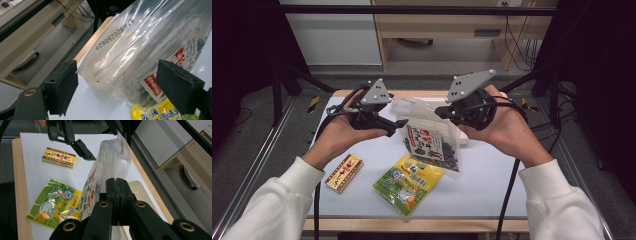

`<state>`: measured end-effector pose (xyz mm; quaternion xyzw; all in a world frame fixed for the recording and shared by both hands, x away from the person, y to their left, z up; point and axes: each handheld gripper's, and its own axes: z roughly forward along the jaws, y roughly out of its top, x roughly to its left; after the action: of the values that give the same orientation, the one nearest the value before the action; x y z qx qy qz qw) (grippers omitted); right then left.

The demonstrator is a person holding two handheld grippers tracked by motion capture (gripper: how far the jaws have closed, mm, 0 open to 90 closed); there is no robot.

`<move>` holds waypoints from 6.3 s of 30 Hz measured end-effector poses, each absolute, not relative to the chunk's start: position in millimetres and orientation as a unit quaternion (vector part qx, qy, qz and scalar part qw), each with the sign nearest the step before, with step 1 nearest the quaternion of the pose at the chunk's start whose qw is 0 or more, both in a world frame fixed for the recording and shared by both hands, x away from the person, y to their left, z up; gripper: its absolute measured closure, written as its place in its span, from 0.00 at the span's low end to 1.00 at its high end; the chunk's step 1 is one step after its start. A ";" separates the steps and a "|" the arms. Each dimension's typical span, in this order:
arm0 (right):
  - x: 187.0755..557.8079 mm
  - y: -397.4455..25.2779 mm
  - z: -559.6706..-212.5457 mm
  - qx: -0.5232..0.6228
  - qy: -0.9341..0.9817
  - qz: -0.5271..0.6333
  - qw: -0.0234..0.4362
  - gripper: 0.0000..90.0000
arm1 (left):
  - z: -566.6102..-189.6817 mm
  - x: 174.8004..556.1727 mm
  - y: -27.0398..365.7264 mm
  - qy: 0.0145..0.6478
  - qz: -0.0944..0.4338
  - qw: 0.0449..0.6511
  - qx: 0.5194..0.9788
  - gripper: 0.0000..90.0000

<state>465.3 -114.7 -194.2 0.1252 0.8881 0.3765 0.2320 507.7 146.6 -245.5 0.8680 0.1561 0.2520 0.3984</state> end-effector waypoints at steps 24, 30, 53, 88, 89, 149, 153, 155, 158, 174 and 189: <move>471.3 -105.2 -204.3 0.124 0.892 0.377 0.217 1.00 | -261.6 503.3 147.2 0.123 0.226 0.342 0.904 0.83; 471.8 -110.2 -203.7 0.128 0.893 0.378 0.208 0.99 | -258.3 498.1 145.6 0.106 0.227 0.334 0.909 0.90; 481.8 -117.0 -220.1 0.143 0.917 0.330 0.173 0.77 | -253.7 488.5 140.3 0.079 0.237 0.334 0.909 0.93; 494.9 -106.2 -247.6 0.154 0.939 0.291 0.099 0.85 | -251.8 484.0 137.9 0.063 0.247 0.330 0.909 0.94; 494.6 -105.8 -247.9 0.154 0.939 0.291 0.095 0.85 | -251.8 483.8 137.7 0.063 0.247 0.331 0.909 0.94; 573.3 -205.6 -158.0 0.288 0.849 0.387 0.216 0.99 | -395.5 450.9 239.3 0.339 0.221 0.406 0.819 0.14; 585.6 -210.1 -163.1 0.305 0.844 0.383 0.220 0.99 | -415.8 440.2 245.9 0.346 0.234 0.404 0.814 0.13; 587.5 -211.2 -164.5 0.309 0.841 0.384 0.224 0.99 | -419.9 439.0 247.9 0.350 0.242 0.408 0.808 0.14; 592.3 -213.2 -169.9 0.322 0.832 0.390 0.227 0.99 | -429.4 438.2 255.5 0.370 0.234 0.429 0.790 0.14; 605.0 -217.3 -204.2 0.360 0.833 0.365 0.206 0.99 | -435.4 432.2 273.0 0.389 0.245 0.422 0.781 0.13; 610.9 -217.4 -218.5 0.383 0.829 0.351 0.205 0.98 | -435.3 432.6 275.6 0.388 0.243 0.424 0.781 0.13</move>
<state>610.9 -217.4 -218.5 0.3829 0.8295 0.3511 0.2051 432.6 275.6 -435.3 0.7813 0.3881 0.2433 0.4241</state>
